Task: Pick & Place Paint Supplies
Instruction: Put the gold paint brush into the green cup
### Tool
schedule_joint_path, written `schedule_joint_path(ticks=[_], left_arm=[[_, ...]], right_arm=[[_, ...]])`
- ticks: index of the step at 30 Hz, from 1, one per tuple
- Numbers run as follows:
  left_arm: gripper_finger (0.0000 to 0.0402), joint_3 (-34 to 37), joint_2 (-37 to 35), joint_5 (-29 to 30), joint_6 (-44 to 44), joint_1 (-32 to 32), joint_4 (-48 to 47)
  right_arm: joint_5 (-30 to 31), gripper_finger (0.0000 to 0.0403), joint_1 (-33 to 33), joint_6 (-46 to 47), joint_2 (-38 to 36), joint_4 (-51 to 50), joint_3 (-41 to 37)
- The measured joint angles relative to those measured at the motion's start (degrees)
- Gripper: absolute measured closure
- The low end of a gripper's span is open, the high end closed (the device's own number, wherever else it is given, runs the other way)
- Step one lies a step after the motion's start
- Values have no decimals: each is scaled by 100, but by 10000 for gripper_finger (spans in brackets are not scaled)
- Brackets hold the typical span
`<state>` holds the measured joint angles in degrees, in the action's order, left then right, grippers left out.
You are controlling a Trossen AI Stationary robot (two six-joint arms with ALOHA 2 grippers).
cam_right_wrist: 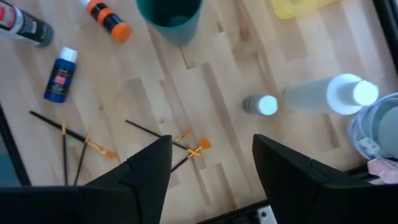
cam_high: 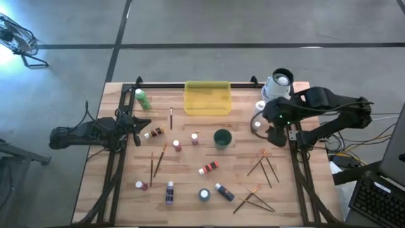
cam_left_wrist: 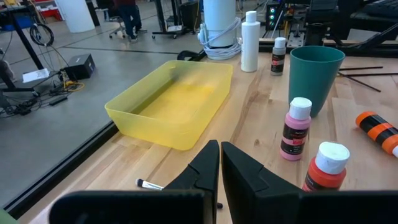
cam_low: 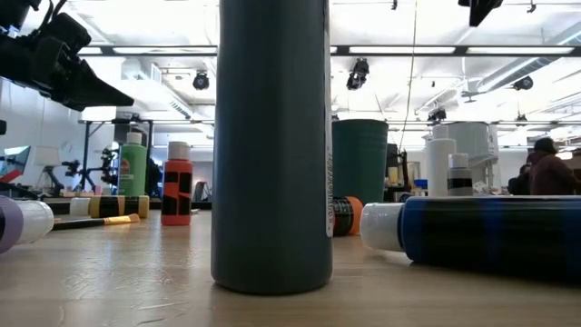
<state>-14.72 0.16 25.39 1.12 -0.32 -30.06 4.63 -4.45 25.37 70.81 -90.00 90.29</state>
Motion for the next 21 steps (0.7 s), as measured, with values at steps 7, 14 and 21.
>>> schedule_joint_path(ticks=[7, 14, 21], left_arm=[[378, 0, 0, 0, -2, 0, -1], [378, 0, -2, 0, -2, 0, -1], [378, 0, -1, 0, -1, 0, -1]], right_arm=[[292, 192, -284, 463, -216, -2, -208], [301, 176, -459, 569, -450, -5, -975], [287, 158, -483, 132, -727, 31, -1878]])
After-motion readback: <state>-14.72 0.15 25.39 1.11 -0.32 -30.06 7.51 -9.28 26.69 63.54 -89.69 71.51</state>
